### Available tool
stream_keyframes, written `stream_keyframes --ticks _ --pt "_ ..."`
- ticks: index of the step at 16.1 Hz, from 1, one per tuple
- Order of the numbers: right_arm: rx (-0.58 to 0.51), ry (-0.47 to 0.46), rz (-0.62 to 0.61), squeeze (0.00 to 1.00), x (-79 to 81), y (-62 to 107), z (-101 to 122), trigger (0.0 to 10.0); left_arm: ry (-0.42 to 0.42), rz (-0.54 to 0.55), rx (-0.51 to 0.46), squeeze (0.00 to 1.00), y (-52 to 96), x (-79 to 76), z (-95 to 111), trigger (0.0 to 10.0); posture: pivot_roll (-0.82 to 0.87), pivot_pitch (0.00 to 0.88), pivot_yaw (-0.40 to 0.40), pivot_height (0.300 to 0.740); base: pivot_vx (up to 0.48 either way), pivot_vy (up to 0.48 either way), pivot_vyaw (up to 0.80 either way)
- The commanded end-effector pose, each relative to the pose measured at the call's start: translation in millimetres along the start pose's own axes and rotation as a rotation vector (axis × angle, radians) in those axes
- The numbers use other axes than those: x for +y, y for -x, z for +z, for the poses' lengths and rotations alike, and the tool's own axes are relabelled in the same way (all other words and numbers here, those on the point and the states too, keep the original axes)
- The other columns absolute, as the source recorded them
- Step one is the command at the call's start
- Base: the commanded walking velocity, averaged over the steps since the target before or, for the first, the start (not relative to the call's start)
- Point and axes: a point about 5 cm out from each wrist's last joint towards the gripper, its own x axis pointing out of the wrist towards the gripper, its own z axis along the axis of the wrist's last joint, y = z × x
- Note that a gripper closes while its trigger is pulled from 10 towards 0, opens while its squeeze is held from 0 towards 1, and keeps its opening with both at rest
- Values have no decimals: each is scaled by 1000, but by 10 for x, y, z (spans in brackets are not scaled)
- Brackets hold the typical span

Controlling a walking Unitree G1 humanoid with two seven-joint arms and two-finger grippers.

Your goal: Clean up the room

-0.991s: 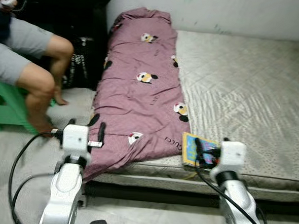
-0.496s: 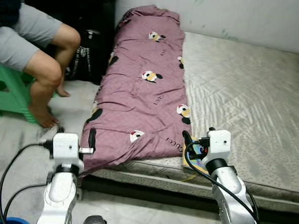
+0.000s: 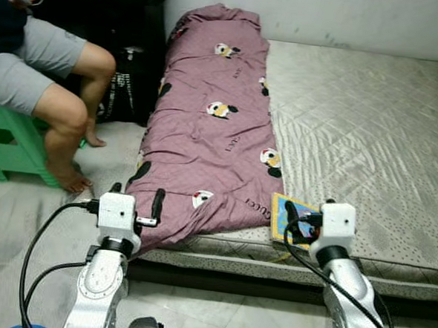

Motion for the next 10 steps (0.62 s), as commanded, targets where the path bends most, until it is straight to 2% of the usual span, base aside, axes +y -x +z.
stream_keyframes --ticks 1,10 --pt "-27 5 -16 0 -19 -10 59 10000 -3 -2 0 0 7 23 16 10000 -30 63 -18 740 274 0 0" --pt "-29 7 -26 0 -16 -17 58 10000 -10 -14 0 0 -5 37 23 10000 -30 59 -10 740 289 0 0"
